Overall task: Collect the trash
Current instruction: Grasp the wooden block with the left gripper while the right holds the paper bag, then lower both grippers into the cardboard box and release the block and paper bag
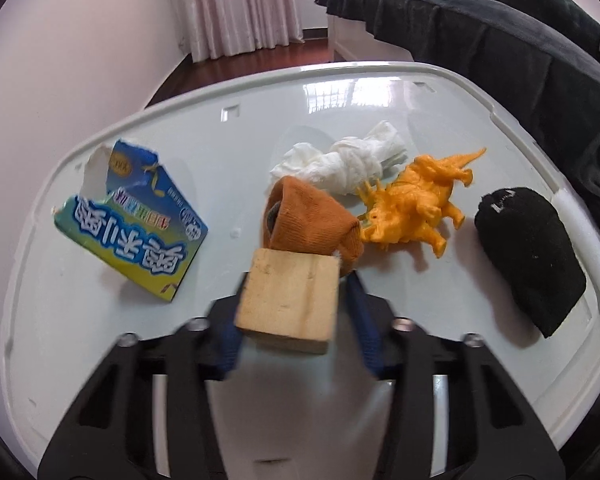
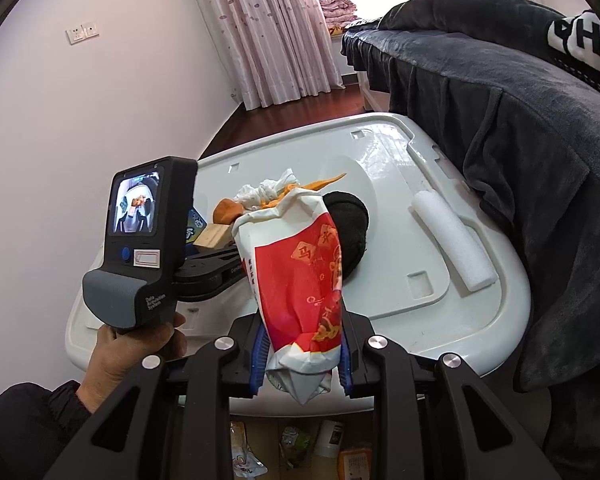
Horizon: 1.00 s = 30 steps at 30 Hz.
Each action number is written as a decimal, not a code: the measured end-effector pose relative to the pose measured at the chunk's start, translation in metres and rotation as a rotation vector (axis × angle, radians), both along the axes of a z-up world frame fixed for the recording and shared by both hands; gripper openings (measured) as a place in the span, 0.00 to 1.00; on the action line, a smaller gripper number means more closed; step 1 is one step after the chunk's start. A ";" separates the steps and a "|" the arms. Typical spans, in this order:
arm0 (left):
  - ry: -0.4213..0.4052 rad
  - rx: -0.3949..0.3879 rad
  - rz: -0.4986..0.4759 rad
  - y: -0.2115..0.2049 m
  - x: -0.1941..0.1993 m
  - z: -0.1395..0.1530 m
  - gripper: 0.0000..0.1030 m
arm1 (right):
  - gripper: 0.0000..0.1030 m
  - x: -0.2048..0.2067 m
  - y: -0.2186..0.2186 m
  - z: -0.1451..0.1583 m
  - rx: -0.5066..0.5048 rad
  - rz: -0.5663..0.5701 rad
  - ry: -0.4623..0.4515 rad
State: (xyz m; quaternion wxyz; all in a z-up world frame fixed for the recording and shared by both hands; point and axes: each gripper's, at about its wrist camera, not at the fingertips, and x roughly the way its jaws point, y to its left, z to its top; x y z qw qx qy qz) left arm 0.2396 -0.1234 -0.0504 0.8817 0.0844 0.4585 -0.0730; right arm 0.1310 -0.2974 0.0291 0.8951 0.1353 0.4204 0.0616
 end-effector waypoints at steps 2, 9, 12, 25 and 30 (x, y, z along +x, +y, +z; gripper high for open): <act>-0.005 0.014 -0.005 -0.004 -0.001 0.000 0.34 | 0.27 0.000 0.000 0.000 0.000 -0.001 0.000; -0.009 0.003 0.010 -0.004 -0.004 0.000 0.34 | 0.27 0.000 0.000 -0.001 0.000 -0.001 0.000; -0.012 0.002 0.016 -0.001 -0.008 0.001 0.34 | 0.27 0.000 -0.001 -0.001 -0.003 -0.003 -0.001; -0.041 0.002 0.068 0.024 -0.044 0.024 0.34 | 0.27 0.004 -0.001 -0.004 0.009 -0.003 0.001; -0.061 0.005 0.072 0.034 -0.084 0.043 0.34 | 0.27 0.002 0.004 -0.007 0.004 0.020 -0.002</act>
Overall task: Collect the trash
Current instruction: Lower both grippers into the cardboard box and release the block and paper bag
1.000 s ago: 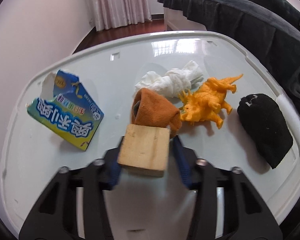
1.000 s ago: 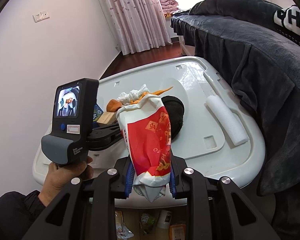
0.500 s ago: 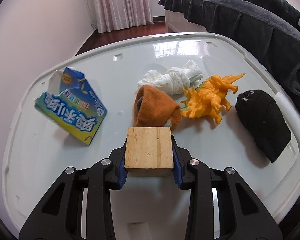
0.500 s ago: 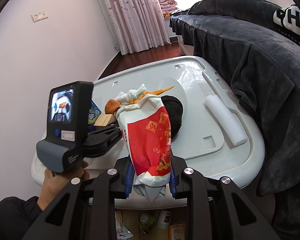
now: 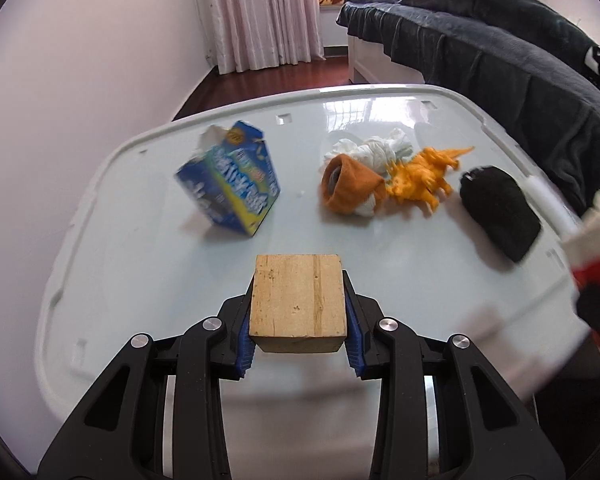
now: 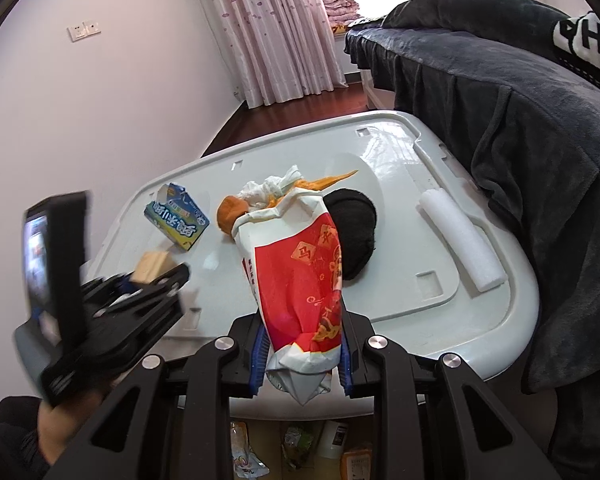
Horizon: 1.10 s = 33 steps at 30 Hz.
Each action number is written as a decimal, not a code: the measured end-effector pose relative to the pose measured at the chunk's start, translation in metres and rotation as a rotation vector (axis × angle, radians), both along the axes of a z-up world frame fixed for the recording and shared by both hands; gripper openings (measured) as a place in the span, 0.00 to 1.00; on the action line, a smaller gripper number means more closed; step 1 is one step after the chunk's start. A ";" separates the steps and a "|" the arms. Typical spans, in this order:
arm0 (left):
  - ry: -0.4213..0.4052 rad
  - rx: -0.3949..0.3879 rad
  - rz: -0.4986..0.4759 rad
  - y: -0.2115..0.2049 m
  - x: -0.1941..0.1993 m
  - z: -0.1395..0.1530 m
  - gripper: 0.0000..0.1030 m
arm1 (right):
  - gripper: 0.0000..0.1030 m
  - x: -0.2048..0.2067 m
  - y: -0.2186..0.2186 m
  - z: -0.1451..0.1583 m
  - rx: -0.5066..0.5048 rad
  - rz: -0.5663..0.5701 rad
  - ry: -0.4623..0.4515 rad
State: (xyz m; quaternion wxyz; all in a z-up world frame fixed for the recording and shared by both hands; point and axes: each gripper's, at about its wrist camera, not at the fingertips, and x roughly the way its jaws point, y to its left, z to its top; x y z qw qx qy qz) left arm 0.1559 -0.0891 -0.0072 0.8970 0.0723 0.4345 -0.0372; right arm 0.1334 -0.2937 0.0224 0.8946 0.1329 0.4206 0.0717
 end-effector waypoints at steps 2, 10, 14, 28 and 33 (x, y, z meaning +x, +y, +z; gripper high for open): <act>0.007 -0.020 -0.007 0.007 -0.020 0.006 0.34 | 0.27 -0.002 0.002 0.000 -0.003 0.011 -0.005; 0.041 -0.045 0.018 0.038 -0.096 0.012 0.34 | 0.27 -0.020 0.025 -0.004 -0.045 0.097 -0.009; 0.066 -0.063 0.035 0.045 -0.131 0.005 0.34 | 0.27 -0.045 0.037 -0.010 -0.047 0.145 0.006; 0.415 -0.098 0.072 0.067 -0.188 -0.071 0.34 | 0.27 -0.142 0.067 -0.057 -0.066 0.252 0.207; 0.465 -0.097 0.091 0.070 -0.182 -0.087 0.34 | 0.27 -0.136 0.073 -0.072 -0.091 0.267 0.270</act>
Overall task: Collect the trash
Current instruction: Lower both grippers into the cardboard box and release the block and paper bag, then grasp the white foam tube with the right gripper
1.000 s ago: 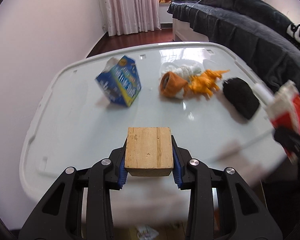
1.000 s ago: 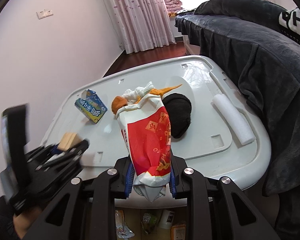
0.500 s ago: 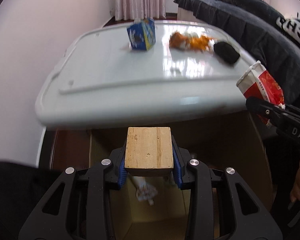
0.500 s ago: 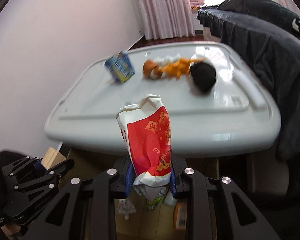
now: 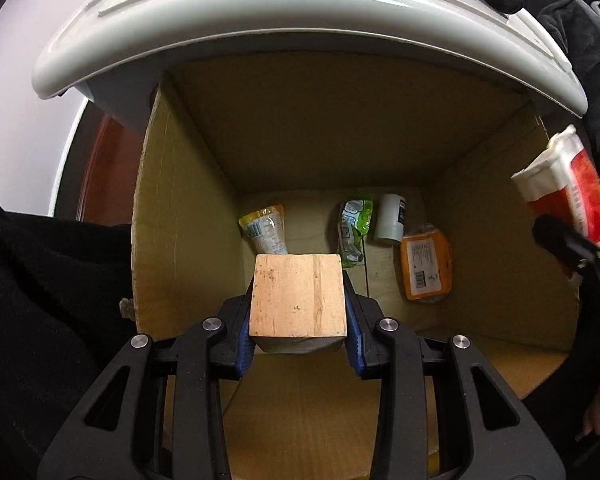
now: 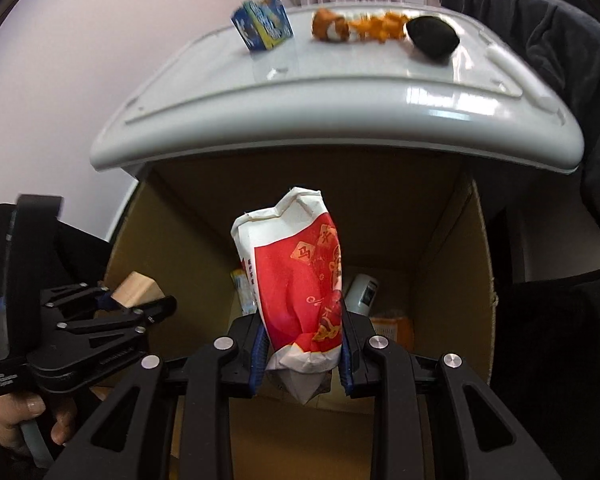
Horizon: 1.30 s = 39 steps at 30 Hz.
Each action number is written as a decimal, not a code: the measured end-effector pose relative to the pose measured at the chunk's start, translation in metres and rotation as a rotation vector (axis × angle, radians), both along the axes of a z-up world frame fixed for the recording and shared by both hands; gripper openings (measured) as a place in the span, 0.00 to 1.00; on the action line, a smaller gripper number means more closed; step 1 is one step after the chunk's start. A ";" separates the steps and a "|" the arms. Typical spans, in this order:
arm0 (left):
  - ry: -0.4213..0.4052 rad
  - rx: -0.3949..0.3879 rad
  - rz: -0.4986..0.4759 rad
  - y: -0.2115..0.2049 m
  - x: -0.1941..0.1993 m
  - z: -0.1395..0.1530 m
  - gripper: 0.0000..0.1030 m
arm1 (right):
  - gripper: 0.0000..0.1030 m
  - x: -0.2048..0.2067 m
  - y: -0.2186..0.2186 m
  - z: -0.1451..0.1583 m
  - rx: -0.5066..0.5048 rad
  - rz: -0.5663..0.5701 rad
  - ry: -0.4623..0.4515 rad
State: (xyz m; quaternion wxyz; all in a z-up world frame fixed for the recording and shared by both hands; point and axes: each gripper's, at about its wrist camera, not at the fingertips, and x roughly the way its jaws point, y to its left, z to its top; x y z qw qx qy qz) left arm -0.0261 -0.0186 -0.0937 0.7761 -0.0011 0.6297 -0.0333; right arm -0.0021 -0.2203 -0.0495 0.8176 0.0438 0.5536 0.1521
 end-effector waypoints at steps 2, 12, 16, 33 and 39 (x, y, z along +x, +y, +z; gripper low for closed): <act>-0.013 0.011 -0.011 -0.003 0.000 0.002 0.34 | 0.27 0.002 0.001 -0.006 0.000 0.002 0.028; -0.028 0.092 -0.002 -0.009 0.003 0.005 0.68 | 0.65 0.001 0.003 -0.003 -0.029 -0.012 0.013; -0.056 0.094 0.012 -0.006 0.004 0.011 0.76 | 0.65 0.003 -0.002 -0.002 -0.018 -0.033 0.011; -0.099 0.072 -0.011 -0.010 0.008 0.023 0.76 | 0.65 0.025 -0.030 0.011 0.075 -0.129 0.016; -0.180 0.072 -0.050 -0.022 0.018 0.042 0.76 | 0.64 0.072 -0.072 0.043 0.031 -0.236 -0.087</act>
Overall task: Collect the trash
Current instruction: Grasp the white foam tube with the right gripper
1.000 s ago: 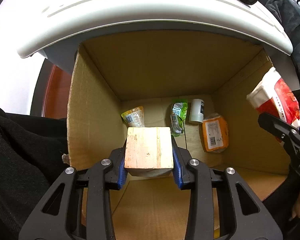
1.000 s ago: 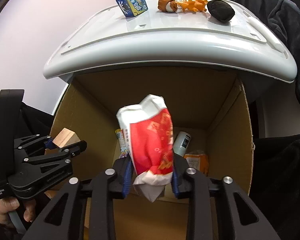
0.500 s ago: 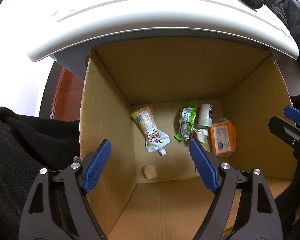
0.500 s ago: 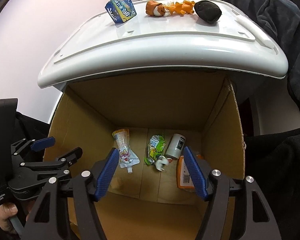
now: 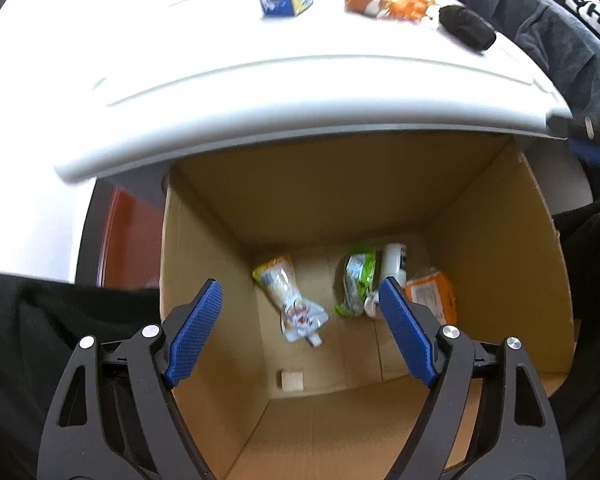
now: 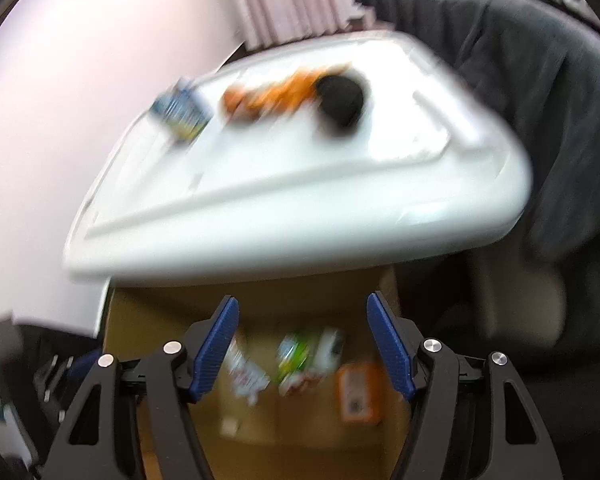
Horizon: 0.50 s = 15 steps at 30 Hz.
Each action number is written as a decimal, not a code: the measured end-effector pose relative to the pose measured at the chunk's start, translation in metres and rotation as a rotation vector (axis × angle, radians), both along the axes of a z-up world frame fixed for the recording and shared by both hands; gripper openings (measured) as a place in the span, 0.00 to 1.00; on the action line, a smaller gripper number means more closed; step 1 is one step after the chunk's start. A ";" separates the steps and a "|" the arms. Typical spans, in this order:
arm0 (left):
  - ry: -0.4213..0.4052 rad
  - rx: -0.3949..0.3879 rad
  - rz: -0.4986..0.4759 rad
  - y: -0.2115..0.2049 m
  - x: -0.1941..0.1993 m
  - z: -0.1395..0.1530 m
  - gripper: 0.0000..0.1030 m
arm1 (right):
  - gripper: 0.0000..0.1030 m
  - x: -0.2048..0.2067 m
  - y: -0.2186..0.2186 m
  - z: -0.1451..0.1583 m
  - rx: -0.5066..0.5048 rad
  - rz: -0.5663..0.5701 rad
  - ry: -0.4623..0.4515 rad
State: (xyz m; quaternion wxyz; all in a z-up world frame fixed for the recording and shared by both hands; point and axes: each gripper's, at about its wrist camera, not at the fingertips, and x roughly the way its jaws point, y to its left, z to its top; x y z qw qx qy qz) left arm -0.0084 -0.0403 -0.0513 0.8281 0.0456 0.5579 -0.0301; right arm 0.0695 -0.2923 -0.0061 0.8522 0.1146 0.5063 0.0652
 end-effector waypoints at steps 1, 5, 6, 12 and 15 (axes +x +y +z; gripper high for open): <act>-0.006 -0.004 -0.002 -0.002 0.002 0.001 0.76 | 0.63 0.012 -0.011 0.007 -0.020 -0.026 -0.022; -0.015 -0.022 -0.006 -0.005 0.007 0.004 0.76 | 0.62 0.053 -0.044 0.023 -0.066 -0.091 -0.050; -0.015 -0.022 -0.008 -0.005 0.007 0.003 0.76 | 0.62 0.063 -0.049 0.025 -0.073 -0.098 -0.044; -0.009 -0.026 -0.008 -0.005 0.006 -0.002 0.76 | 0.60 0.129 -0.073 0.021 -0.164 -0.061 0.020; -0.011 -0.027 -0.006 -0.003 0.005 -0.003 0.76 | 0.59 0.149 -0.087 0.008 -0.162 -0.045 0.066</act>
